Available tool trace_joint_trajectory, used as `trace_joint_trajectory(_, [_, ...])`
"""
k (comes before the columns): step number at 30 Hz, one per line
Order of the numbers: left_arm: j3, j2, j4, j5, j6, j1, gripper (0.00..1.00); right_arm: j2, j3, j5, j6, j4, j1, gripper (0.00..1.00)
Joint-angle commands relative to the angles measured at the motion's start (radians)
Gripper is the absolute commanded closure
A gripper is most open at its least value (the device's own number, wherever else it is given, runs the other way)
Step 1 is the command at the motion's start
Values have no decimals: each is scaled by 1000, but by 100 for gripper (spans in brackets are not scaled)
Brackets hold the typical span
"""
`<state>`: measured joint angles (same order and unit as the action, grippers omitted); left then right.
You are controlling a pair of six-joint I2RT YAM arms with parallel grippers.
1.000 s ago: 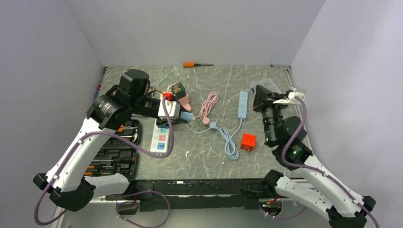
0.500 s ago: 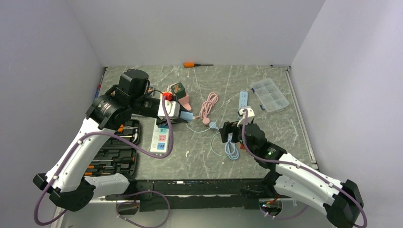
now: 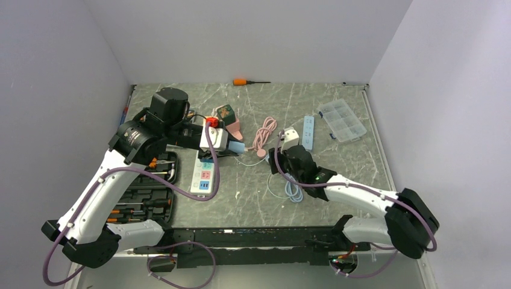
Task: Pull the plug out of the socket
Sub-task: Place the plug at the center of the board.
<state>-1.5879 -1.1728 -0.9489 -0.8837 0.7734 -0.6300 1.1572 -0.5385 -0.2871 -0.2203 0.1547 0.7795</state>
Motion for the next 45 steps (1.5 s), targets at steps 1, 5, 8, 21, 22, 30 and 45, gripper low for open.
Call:
trace_joint_trajectory(1, [-35,16,11,-16,6,-6,100,78,-100,-34,7,95,-2,45])
trace_joint_trajectory(5, [-36,11,14,-19,1,-6,100,76,-128,-16,40,125,-2,76])
trace_joint_trajectory(8, [-28,7,28,-24,-16,-7,100,14,-159,-58,55,111,-2,100])
trace_joint_trajectory(21, [-186,-166,47,5,-85,-58,100,-368,-318,-375,86,19,-41,100])
trace_joint_trajectory(22, [-210,-191,40,14,-89,-67,100,-385,-327,-412,89,10,-44,100])
trace_joint_trajectory(30, [-550,-462,-62,69,-106,-150,100,-470,-343,-674,90,-110,-58,100])
trace_joint_trajectory(45, [-507,-702,246,109,-237,-288,100,-438,-333,-817,-287,-569,-130,100])
